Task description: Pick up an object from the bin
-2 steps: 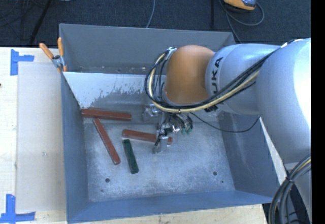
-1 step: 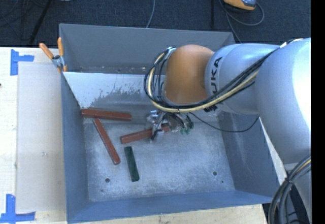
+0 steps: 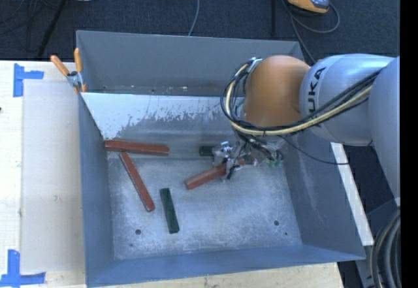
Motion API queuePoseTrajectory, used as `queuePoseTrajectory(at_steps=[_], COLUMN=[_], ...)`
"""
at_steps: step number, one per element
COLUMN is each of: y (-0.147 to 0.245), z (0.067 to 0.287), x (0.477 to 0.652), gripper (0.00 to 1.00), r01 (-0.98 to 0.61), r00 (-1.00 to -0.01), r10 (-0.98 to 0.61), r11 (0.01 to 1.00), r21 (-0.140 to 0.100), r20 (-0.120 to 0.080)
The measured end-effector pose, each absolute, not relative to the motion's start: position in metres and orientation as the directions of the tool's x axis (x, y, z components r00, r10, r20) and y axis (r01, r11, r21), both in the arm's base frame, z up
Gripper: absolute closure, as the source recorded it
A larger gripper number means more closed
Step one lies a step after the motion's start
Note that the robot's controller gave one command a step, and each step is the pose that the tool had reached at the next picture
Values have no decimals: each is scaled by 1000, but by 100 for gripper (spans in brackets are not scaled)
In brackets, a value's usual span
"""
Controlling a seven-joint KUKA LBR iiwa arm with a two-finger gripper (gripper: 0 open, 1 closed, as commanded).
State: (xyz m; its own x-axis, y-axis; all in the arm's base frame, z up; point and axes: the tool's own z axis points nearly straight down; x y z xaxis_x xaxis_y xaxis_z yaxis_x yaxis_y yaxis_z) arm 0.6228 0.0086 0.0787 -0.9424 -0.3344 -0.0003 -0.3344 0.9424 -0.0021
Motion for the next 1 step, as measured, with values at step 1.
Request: queuePoseTrajectory(at_steps=[1], y=[-18], z=[70], x=[617], gripper=[100], r01=[-703], r00=[-711], r10=[-703], r11=[711], r21=[0], r20=[0])
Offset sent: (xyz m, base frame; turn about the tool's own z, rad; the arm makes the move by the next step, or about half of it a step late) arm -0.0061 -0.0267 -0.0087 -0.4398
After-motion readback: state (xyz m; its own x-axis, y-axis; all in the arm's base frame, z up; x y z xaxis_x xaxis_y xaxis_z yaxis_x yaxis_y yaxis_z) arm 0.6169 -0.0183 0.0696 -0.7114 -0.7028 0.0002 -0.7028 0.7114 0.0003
